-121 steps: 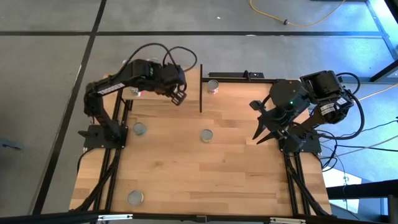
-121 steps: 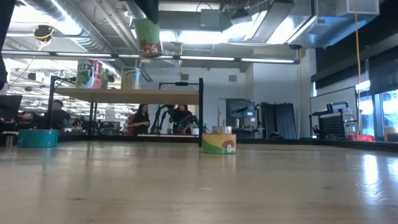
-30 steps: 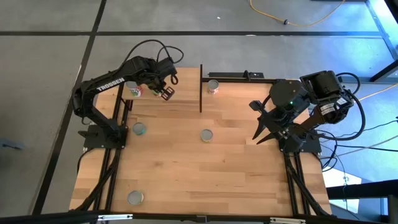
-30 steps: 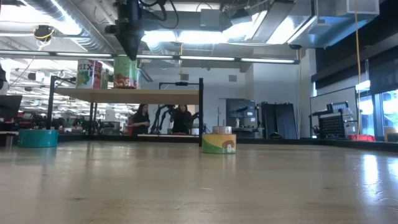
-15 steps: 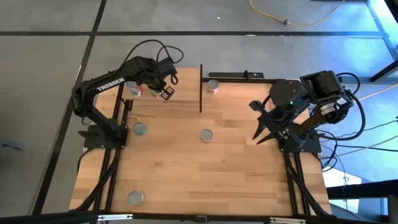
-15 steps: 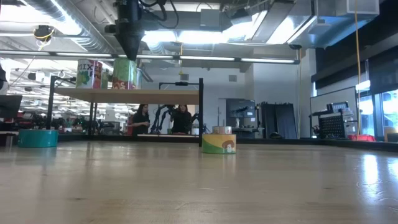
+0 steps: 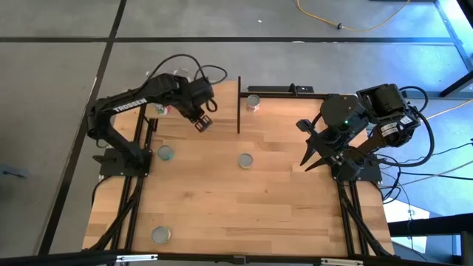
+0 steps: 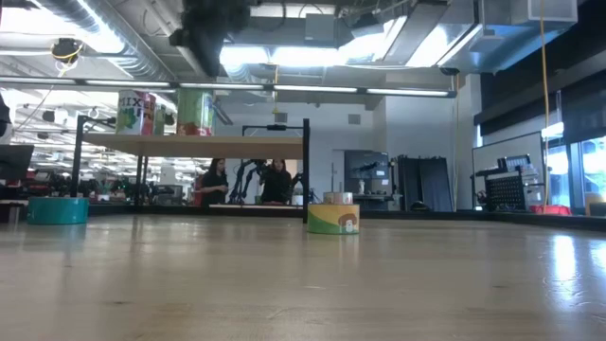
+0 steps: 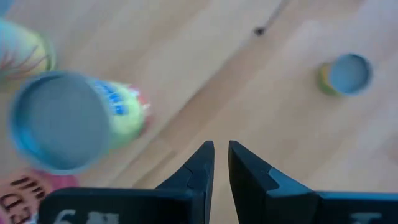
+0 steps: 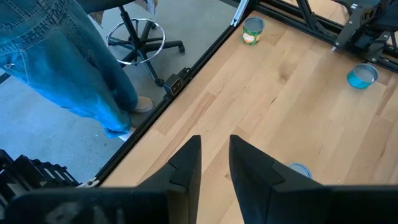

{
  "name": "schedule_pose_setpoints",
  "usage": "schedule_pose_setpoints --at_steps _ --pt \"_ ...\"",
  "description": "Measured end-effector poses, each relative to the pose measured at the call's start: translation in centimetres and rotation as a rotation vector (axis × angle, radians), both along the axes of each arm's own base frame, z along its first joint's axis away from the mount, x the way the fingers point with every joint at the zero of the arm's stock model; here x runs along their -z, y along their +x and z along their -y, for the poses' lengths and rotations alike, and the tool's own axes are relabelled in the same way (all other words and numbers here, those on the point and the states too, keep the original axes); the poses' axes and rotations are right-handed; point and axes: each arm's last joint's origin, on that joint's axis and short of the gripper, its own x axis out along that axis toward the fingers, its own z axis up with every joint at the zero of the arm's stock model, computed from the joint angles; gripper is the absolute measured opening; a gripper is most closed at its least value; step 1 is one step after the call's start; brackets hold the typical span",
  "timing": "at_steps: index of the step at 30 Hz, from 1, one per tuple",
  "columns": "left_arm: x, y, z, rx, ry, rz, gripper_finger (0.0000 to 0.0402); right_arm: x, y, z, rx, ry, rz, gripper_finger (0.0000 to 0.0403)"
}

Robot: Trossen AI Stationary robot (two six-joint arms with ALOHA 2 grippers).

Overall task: Pick and place cans onto a shelf
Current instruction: Put the canned peaches on the shelf

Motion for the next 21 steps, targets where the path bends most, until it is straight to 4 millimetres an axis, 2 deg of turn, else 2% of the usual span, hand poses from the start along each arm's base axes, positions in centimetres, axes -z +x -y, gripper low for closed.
schedule_pose_setpoints --at_steps 4,8,15,18,21 --pt "-0.8 0.8 2.8 0.105 0.007 0.029 0.004 0.1 0.0 0.0 0.0 -0.001 -0.002 0.0084" --pt "-0.9 1.4 6.1 0.228 0.007 0.034 0.004 1.2 0.3 -0.1 -0.029 -0.035 -0.037 0.0084" --pt "-0.9 1.5 11.4 0.347 0.005 0.042 0.004 5.5 0.7 -0.2 -0.052 -0.073 -0.212 0.0084" --pt "-1.0 1.0 13.4 0.37 0.005 0.048 0.004 7.5 0.4 -0.3 -0.073 -0.033 -0.295 0.0084" --pt "-1.1 0.6 15.2 0.397 0.027 0.06 0.004 9.4 0.3 -0.4 -0.111 0.023 -0.283 0.0084"
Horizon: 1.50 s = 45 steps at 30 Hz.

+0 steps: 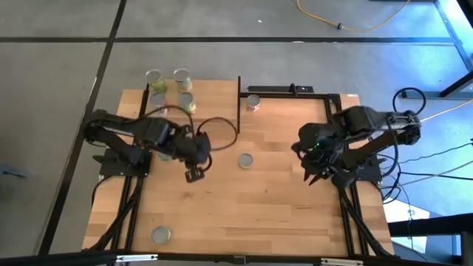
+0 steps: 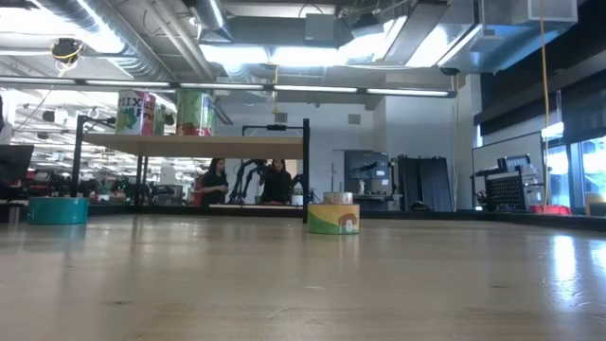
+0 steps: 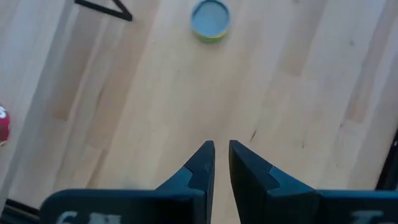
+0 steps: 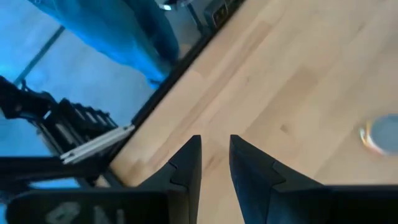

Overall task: Pick and place cans onto a shelf
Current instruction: Put the canned peaches on the shelf

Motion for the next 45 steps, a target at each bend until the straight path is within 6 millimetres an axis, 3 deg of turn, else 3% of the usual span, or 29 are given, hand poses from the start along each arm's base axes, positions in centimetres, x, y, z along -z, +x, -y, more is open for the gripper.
schedule_pose_setpoints --at_steps 7,11,16,26,35,45 --pt "-0.8 -1.9 3.2 0.014 -0.002 0.064 0.004 3.6 1.0 1.0 0.073 0.06 0.154 0.0084" --pt "-1.5 -4.1 4.0 -0.078 -0.025 0.108 0.004 5.6 2.0 2.3 0.252 0.07 0.107 0.0084" --pt "-0.4 -6.7 5.0 -0.229 -0.096 0.081 0.004 7.4 2.6 3.3 0.402 0.002 0.075 0.0084" --pt "3.7 -10.1 8.8 -0.349 -0.278 -0.126 0.004 7.8 3.7 3.5 0.582 0.079 0.112 0.0084" --pt "7.2 -12.3 13.8 -0.094 -0.415 -0.143 0.004 7.4 4.0 3.4 0.623 0.126 0.133 0.0084" --pt "11.1 -13.8 15.3 -0.096 -0.439 -0.165 0.004 7.0 4.4 3.4 0.611 0.139 0.194 0.0084"
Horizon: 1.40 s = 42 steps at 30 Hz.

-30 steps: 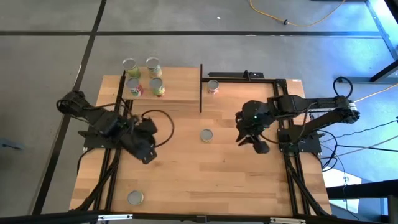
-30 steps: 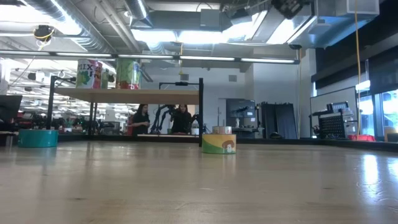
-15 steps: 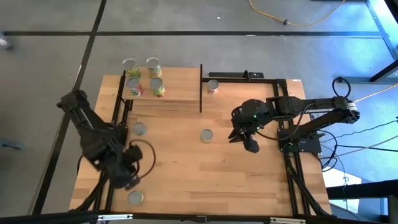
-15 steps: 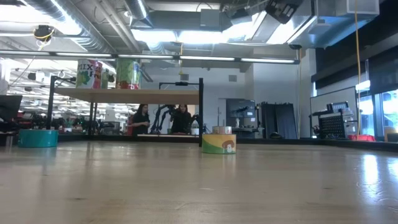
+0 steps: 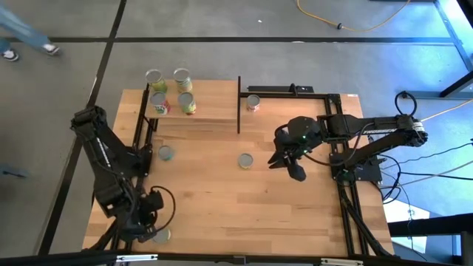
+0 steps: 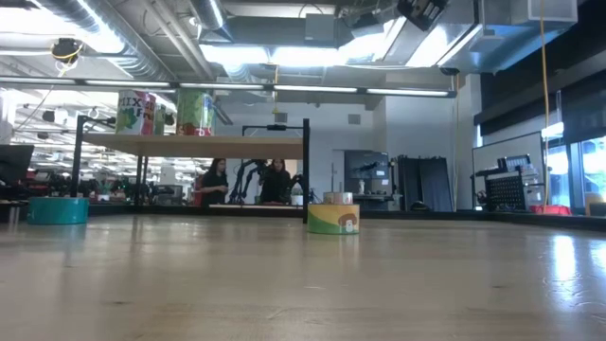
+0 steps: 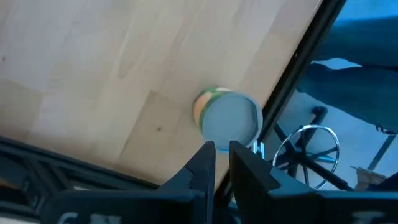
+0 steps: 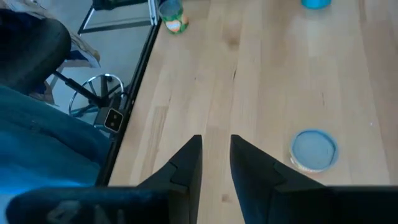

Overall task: Pick and place cans onto a shelf
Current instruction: Put the canned peaches on the shelf

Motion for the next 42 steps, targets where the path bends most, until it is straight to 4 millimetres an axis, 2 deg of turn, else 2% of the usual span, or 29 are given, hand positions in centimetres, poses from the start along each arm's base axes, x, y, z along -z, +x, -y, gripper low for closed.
schedule_pose_setpoints --at_steps 4,9,18,35,42 --pt "0.6 -0.3 0.3 0.033 0.019 0.001 0.004 -0.1 0.1 0.0 0.0 0.001 0.009 0.0084" --pt "1.4 -0.4 1.0 0.192 0.083 0.02 0.0037 -0.1 0.1 0.0 0.0 0.001 0.008 0.0084" --pt "3.7 0.4 2.7 0.313 0.159 0.016 0.0037 0.0 0.1 0.0 -0.006 -0.006 0.01 0.0084" --pt "7.5 1.5 4.7 0.337 0.229 -0.027 0.0036 0.0 0.1 0.0 -0.015 -0.016 0.013 0.0084" --pt "7.8 1.6 4.9 0.361 0.248 -0.028 0.0036 0.0 0.1 0.0 -0.015 -0.016 0.013 0.0084"
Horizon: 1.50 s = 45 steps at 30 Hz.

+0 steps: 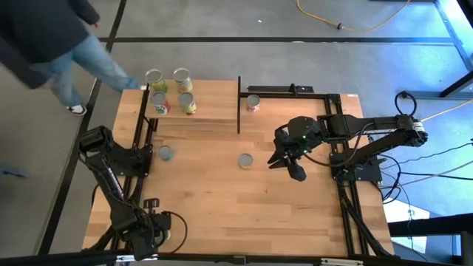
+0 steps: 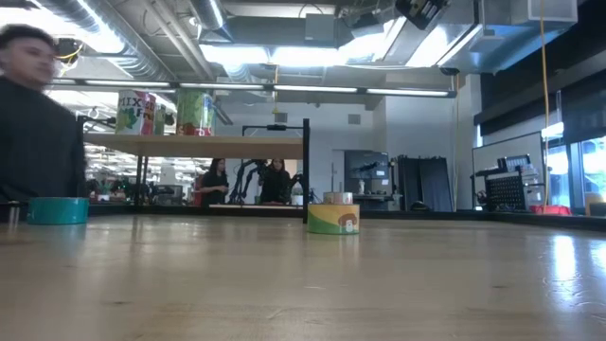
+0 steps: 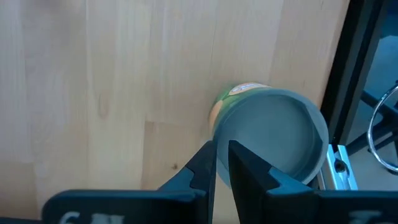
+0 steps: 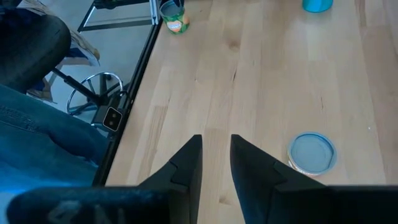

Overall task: Pick and place cans onto a shelf
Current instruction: Put the canned peaches on the shelf

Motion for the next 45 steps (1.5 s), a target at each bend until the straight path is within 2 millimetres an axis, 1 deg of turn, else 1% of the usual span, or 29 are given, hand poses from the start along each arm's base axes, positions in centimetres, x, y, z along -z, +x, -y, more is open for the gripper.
schedule_pose_setpoints --at_steps 4,19,22,32,40,45 --pt "0.0 0.0 0.0 0.026 0.008 0.007 0.0034 0.0 0.0 0.0 0.0 0.0 0.0 0.0084" --pt "0.1 0.0 -0.1 0.024 0.02 0.011 0.0034 0.0 0.0 0.0 0.0 0.0 0.0 0.0084" --pt "0.5 0.0 -0.1 0.024 0.033 0.005 0.0034 0.0 0.0 0.0 0.0 0.0 0.0 0.0084" --pt "0.3 -0.1 -0.2 0.024 0.041 0.001 0.0034 0.0 0.0 0.0 -0.001 -0.001 0.001 0.0084" --pt "1.1 -0.3 -0.8 0.023 0.062 -0.005 0.0034 0.0 0.0 0.0 -0.001 -0.002 0.001 0.0084" --pt "1.2 -0.1 -1.0 0.013 0.062 -0.011 0.0032 0.0 0.0 0.0 -0.001 -0.002 0.0 0.0084"
